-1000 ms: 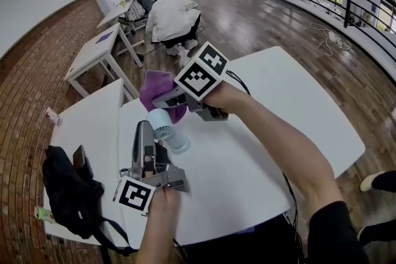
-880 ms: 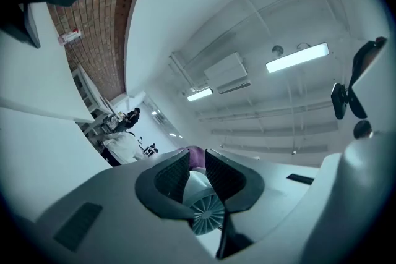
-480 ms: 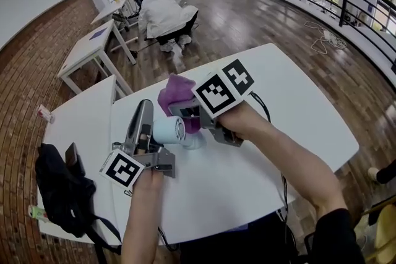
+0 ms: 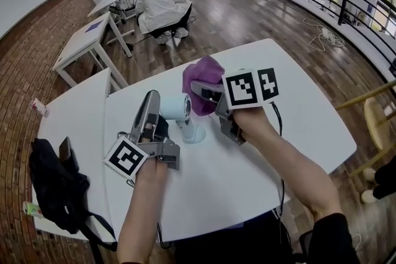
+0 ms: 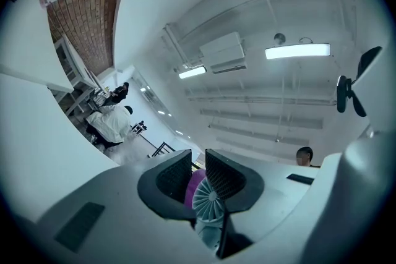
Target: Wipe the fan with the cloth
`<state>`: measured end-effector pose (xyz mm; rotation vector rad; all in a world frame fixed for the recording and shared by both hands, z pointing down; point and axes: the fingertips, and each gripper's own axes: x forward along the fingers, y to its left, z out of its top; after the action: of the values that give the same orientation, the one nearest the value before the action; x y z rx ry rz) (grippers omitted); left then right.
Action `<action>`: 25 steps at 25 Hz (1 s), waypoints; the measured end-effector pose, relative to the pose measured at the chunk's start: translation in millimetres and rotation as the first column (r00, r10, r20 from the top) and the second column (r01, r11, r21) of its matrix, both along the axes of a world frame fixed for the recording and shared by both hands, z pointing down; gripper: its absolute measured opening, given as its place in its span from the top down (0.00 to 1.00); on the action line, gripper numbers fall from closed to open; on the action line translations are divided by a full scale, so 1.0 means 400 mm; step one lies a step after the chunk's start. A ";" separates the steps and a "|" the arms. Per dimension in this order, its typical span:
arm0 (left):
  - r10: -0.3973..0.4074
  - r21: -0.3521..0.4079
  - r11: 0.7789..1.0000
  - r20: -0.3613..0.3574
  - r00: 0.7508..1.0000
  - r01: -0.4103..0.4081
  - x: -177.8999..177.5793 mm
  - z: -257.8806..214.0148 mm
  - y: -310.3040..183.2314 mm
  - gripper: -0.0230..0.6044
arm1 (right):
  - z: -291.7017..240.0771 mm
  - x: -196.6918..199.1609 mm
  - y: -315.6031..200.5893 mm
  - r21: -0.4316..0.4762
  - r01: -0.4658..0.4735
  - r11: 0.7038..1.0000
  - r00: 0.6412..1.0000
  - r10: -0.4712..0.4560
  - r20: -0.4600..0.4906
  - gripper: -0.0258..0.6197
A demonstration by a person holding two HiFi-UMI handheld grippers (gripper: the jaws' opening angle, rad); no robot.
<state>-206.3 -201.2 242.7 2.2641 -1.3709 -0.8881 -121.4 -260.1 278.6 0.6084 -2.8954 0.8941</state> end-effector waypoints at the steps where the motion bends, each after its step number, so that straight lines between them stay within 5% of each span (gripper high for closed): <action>1: -0.006 0.000 1.000 0.022 1.000 0.006 -0.007 0.006 0.003 0.84 | -0.001 0.019 0.013 -0.004 0.000 1.000 1.000 0.000 0.013 0.85; 8: 0.088 0.117 0.988 0.073 0.993 -0.097 0.026 -0.035 0.030 0.84 | -0.020 0.045 0.156 0.009 0.067 0.998 0.995 -0.068 0.078 0.85; 16: 0.068 0.127 0.989 0.098 0.993 -0.080 0.019 -0.033 0.068 0.86 | 0.005 -0.002 0.106 0.061 0.029 0.998 0.999 -0.030 0.014 0.85; 18: 0.063 0.134 0.988 0.108 0.992 -0.077 0.010 -0.033 0.067 0.86 | -0.030 0.023 0.120 0.137 -0.003 0.991 1.000 -0.001 0.025 0.85; 20: 0.066 0.147 0.986 0.089 0.994 -0.079 0.001 -0.035 0.061 0.86 | -0.137 0.037 0.171 0.322 -0.017 0.947 0.998 -0.004 0.064 0.85; 23: 0.090 0.168 0.981 0.060 0.994 -0.099 0.000 -0.035 0.058 0.86 | -0.275 -0.006 0.266 0.607 0.030 0.794 0.999 -0.035 -0.003 0.85; 25: 0.114 0.173 0.977 0.055 0.992 -0.122 0.006 -0.031 0.062 0.86 | -0.247 -0.049 0.277 0.632 0.088 0.770 0.992 -0.009 -0.127 0.85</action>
<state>-204.1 -176.5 230.3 2.4836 -1.2035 -0.9578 -140.9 -149.3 179.7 0.5770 -3.0439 -0.1774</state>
